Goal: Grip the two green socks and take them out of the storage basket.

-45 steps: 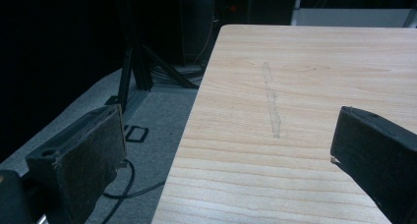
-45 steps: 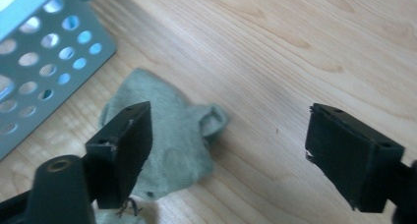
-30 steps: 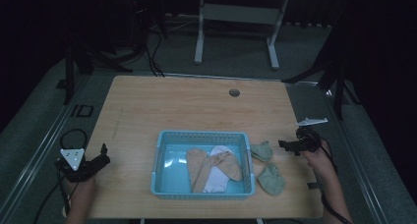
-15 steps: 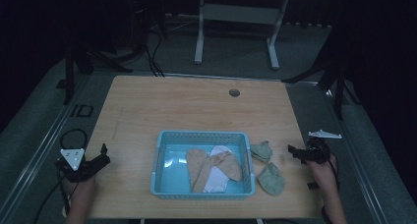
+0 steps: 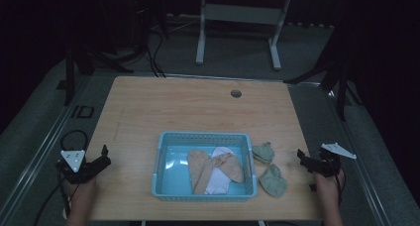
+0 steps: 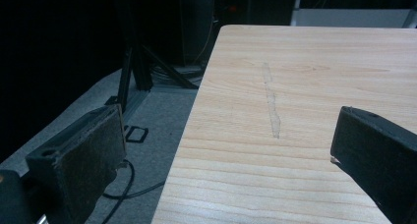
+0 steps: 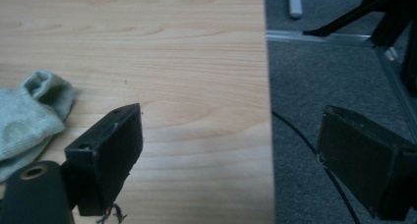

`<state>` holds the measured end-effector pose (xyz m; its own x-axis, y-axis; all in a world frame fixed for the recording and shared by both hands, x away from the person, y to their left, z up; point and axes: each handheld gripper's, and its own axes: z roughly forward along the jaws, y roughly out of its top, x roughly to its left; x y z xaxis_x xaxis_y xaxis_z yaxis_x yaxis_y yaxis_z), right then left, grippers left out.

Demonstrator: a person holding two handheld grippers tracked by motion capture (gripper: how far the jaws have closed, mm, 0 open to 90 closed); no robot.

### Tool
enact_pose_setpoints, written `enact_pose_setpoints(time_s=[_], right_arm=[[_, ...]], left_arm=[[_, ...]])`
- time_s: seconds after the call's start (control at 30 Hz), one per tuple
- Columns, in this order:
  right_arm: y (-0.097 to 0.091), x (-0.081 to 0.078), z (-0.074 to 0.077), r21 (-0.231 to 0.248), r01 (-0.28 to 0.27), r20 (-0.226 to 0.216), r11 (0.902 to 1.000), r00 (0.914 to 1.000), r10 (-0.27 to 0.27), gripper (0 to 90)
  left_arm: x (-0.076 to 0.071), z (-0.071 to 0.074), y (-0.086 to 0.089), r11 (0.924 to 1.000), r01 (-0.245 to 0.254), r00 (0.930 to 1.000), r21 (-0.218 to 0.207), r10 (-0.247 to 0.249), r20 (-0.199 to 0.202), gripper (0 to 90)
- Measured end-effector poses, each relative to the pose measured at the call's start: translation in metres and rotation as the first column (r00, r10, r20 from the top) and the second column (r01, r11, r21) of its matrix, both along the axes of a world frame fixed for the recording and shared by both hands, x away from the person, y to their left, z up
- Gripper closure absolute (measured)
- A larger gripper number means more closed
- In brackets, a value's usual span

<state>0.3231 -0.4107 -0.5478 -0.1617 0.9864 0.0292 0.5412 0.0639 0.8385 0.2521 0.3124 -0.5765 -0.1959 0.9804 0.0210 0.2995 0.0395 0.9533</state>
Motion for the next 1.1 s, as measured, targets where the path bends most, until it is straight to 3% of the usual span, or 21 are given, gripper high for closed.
enact_pose_setpoints(time_s=[0.27,0.47,0.7,0.9,1.1], right_arm=[[-0.008,-0.022,0.0,0.024,0.066,0.116,0.9976,0.9909,-0.068,10.3],[-0.01,-0.038,-0.006,0.01,0.084,0.162,0.9964,0.9832,-0.084,10.3],[-0.011,-0.053,-0.007,0.031,0.079,0.232,0.9964,0.9692,-0.084,10.3],[-0.01,-0.063,-0.011,0.016,0.083,0.231,0.9965,0.9694,-0.084,10.3],[-0.011,-0.072,-0.012,0.022,0.092,0.309,0.9955,0.9465,-0.094,10.3]], left_arm=[[0.0,0.0,0.0,1.0,0.0,1.0,-0.001,0.0,0.0,0.4],[0.0,0.0,0.0,1.0,-0.001,1.0,-0.001,0.001,0.001,0.4],[0.0,0.0,0.0,1.0,0.0,1.0,0.0,0.0,0.001,0.4],[0.0,0.0,0.0,1.0,0.0,1.0,0.002,0.0,0.003,0.4],[0.0,0.0,0.0,1.0,0.0,1.0,0.002,0.0,0.005,0.4]])
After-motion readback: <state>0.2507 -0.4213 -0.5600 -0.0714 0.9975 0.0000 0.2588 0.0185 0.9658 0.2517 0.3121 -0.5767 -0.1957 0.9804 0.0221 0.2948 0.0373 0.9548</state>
